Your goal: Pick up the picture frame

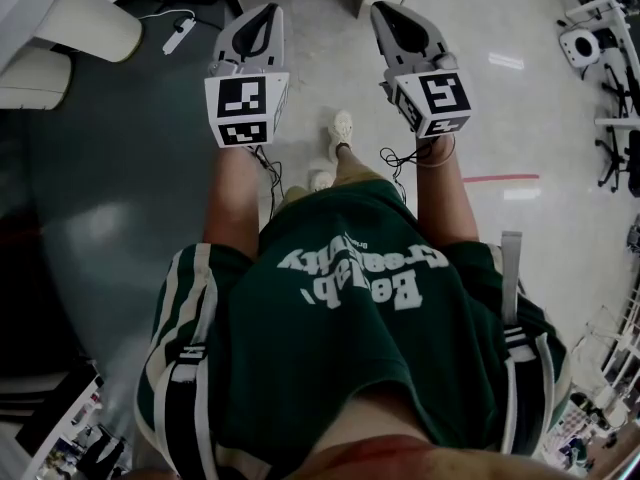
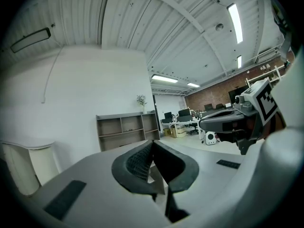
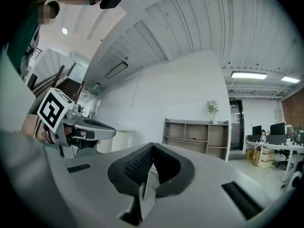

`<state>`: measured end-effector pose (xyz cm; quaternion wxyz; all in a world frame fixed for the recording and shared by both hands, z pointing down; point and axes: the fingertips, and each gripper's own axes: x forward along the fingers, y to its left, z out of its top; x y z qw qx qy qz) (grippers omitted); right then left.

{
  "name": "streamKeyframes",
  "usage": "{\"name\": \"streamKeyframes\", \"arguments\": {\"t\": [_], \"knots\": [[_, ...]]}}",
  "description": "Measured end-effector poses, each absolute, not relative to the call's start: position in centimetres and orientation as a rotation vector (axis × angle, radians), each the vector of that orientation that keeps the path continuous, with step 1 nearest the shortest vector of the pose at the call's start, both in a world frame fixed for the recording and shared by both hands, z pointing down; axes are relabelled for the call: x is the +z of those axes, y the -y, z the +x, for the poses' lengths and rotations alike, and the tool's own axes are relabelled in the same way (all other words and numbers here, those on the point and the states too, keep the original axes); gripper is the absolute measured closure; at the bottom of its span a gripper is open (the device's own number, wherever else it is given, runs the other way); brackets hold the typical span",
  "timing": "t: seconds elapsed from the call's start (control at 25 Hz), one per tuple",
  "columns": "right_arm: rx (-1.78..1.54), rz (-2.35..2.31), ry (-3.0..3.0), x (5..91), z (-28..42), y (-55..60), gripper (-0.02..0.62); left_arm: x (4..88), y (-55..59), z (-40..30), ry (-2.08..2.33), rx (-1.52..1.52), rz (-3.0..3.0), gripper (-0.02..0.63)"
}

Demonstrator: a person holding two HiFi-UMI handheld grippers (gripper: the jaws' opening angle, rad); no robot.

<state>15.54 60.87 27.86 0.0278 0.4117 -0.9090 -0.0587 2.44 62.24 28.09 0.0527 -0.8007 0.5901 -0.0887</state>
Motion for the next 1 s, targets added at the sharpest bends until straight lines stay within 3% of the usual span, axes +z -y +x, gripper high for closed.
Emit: {"name": "streamKeyframes", "arguments": {"t": [1.0], "knots": [[-0.159,1.21,2.833,29.6,16.9,-25.7,0.561,29.4,-27.9,3.2,-1.861,-0.319,-2.381,0.587]]}}
